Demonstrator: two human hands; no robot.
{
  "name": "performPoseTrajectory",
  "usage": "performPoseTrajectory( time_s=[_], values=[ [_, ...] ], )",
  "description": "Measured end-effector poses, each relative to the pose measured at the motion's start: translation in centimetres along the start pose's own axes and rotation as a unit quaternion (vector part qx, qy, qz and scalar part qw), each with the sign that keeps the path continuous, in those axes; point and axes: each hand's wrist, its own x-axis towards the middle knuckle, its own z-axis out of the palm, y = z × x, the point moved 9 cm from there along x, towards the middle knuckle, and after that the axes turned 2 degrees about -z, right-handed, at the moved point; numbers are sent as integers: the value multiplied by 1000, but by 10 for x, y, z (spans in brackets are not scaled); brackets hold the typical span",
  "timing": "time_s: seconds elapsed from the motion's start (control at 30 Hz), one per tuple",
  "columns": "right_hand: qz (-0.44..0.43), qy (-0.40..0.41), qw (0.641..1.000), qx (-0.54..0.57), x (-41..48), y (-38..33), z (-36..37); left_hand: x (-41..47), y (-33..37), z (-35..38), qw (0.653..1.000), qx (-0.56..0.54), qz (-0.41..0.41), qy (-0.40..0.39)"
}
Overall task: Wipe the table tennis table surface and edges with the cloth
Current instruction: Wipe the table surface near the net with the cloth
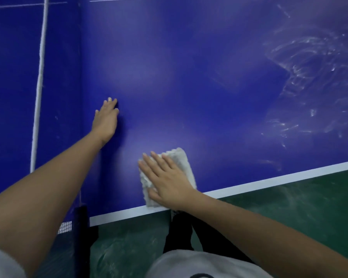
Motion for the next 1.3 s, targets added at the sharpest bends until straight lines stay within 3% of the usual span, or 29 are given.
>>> performPoseTrajectory(
  time_s=[0.1,0.27,0.4,0.47,0.57,0.7,0.83,0.93,1.0,1.13,1.23,1.3],
  values=[
    [-66,-13,997,-22,48,-42,-4,-14,-4,-17,993,-114,-15,17],
    [-239,-62,955,-165,50,-119,18,-37,4,-31,995,-89,1,50],
    [-288,-51,941,-172,6,-97,23,-47,8,-37,996,-62,25,60],
    [-273,-28,955,-113,-21,-65,19,-50,15,-34,996,-47,46,63],
    [-176,-5,984,-1,-58,8,9,-54,28,-22,994,-32,81,68],
    [74,19,996,38,-113,136,-1,-76,46,7,989,-36,122,74],
    [345,91,932,69,-183,236,-14,-92,70,46,983,46,176,32],
    [457,96,881,75,-193,247,-12,-96,95,74,976,101,194,20],
    [425,101,898,54,-174,222,-13,-98,109,95,973,136,186,24],
    [183,57,981,33,-135,155,-13,-95,126,127,976,179,111,53],
    [37,15,998,57,-132,155,-6,-92,125,145,975,203,59,61],
    [9,8,999,45,-132,186,-11,-92,124,150,971,225,38,78]
  ],
)
